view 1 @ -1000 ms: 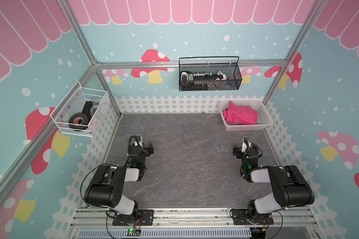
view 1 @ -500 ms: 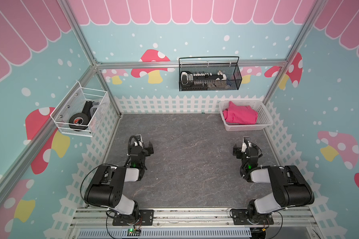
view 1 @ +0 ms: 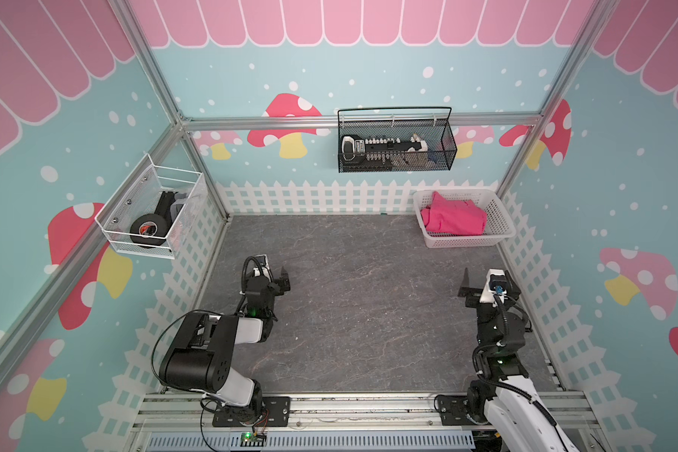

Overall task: Roll up the long pants
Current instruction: Reset both arms

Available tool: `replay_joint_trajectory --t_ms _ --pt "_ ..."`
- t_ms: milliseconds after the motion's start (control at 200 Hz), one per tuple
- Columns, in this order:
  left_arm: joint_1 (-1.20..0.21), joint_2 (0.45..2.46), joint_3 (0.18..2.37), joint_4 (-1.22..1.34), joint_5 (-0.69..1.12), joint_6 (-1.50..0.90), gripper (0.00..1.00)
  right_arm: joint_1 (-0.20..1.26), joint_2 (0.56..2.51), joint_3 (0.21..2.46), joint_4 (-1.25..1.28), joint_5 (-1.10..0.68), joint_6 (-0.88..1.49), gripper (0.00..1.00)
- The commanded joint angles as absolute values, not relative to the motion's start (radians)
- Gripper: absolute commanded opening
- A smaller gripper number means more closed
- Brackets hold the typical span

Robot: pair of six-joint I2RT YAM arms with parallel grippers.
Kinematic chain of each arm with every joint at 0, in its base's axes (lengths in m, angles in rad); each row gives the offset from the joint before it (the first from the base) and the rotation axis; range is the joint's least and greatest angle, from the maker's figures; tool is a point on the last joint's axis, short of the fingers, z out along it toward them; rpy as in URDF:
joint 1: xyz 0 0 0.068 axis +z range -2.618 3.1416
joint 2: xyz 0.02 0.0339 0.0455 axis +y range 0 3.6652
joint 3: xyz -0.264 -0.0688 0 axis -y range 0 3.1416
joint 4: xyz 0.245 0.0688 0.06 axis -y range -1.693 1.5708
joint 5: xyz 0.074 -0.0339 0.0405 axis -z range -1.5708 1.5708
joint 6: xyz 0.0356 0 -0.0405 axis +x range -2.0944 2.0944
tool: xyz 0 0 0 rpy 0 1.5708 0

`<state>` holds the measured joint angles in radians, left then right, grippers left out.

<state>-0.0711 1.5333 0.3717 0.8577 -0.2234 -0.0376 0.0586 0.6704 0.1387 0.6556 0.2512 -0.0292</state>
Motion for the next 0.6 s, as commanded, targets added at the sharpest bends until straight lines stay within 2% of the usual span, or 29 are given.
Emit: replay_joint_trajectory --t_ms 0,80,130,180,225,295,345,420,465,520,595 --pt "-0.062 1.532 0.389 0.881 -0.212 -0.028 0.99 0.033 0.958 0.115 0.793 0.231 -0.048 0.99" --pt "-0.060 1.532 0.391 0.879 -0.208 -0.028 0.99 0.027 1.231 0.157 0.993 0.146 -0.050 0.99" --pt "-0.061 1.532 0.392 0.877 -0.207 -0.028 0.99 0.025 1.271 0.237 0.890 0.118 0.003 0.99" --pt "-0.060 1.532 0.391 0.877 -0.206 -0.028 0.99 0.025 1.334 0.290 0.891 0.109 0.004 0.99" --pt "-0.059 1.532 0.391 0.877 -0.206 -0.028 0.99 0.024 1.404 0.341 0.850 0.157 0.029 0.99" --pt "-0.060 1.532 0.392 0.877 -0.206 -0.028 0.99 0.021 1.546 0.333 1.018 0.134 0.020 0.99" --pt "-0.060 1.532 0.392 0.877 -0.206 -0.028 0.99 0.020 1.493 0.346 0.898 0.151 0.030 0.99" --pt "-0.058 1.532 0.393 0.876 -0.204 -0.029 0.99 0.018 1.535 0.342 0.977 0.145 0.027 0.99" --pt "-0.058 1.532 0.393 0.874 -0.201 -0.029 0.99 0.017 1.510 0.356 0.895 0.148 0.029 0.99" --pt "-0.057 1.532 0.393 0.874 -0.201 -0.029 0.99 0.016 1.532 0.347 0.962 0.142 0.028 0.99" --pt "-0.058 1.532 0.393 0.872 -0.201 -0.029 0.99 0.015 1.513 0.352 0.921 0.143 0.028 0.99"
